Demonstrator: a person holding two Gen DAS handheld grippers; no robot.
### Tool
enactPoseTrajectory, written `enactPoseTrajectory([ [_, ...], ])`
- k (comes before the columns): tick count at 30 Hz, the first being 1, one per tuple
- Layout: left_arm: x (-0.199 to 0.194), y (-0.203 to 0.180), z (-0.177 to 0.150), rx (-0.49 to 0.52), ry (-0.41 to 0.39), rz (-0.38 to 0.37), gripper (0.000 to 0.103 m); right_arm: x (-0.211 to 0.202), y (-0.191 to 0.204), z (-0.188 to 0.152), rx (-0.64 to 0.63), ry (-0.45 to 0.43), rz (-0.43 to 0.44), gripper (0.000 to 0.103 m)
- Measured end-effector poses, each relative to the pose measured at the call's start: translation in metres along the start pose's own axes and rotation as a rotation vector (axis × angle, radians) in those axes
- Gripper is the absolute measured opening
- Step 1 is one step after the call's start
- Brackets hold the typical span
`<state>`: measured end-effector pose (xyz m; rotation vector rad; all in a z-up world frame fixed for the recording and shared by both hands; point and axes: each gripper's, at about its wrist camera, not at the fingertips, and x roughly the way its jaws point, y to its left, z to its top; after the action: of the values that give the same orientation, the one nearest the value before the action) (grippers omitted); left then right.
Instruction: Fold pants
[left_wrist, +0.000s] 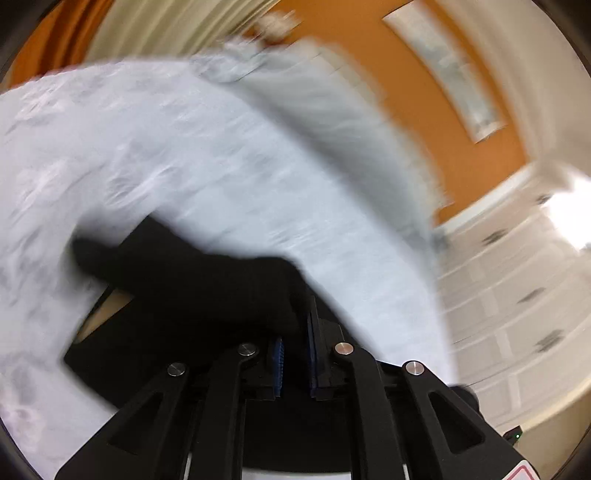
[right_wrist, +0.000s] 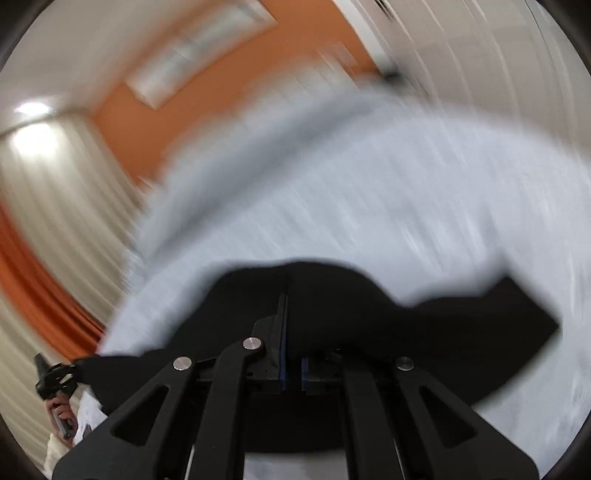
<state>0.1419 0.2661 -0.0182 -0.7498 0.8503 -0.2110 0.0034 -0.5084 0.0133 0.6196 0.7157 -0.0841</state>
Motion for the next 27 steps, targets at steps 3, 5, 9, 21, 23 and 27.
enactPoseTrajectory([
  [3,0.028,0.058,-0.025,-0.264,0.211,-0.014,0.008,0.046,-0.037,-0.032,0.046,0.240,-0.158,0.004],
  [5,0.028,0.058,-0.030,-0.249,0.222,0.027,0.009,0.042,-0.036,-0.031,0.041,0.235,-0.131,0.008],
  [9,0.014,0.028,-0.025,-0.122,0.150,0.088,0.044,0.033,-0.044,-0.025,0.175,0.208,-0.079,0.024],
  [21,0.044,0.065,-0.027,-0.413,0.180,0.002,0.065,0.032,-0.055,-0.011,0.330,0.125,-0.023,0.003],
  [23,0.042,0.058,-0.024,-0.382,0.158,-0.012,0.025,0.028,-0.041,-0.002,0.238,0.089,-0.087,0.003],
  [27,0.039,0.038,-0.021,-0.274,0.139,0.031,0.019,-0.066,0.044,0.030,-0.106,-0.313,0.084,0.003],
])
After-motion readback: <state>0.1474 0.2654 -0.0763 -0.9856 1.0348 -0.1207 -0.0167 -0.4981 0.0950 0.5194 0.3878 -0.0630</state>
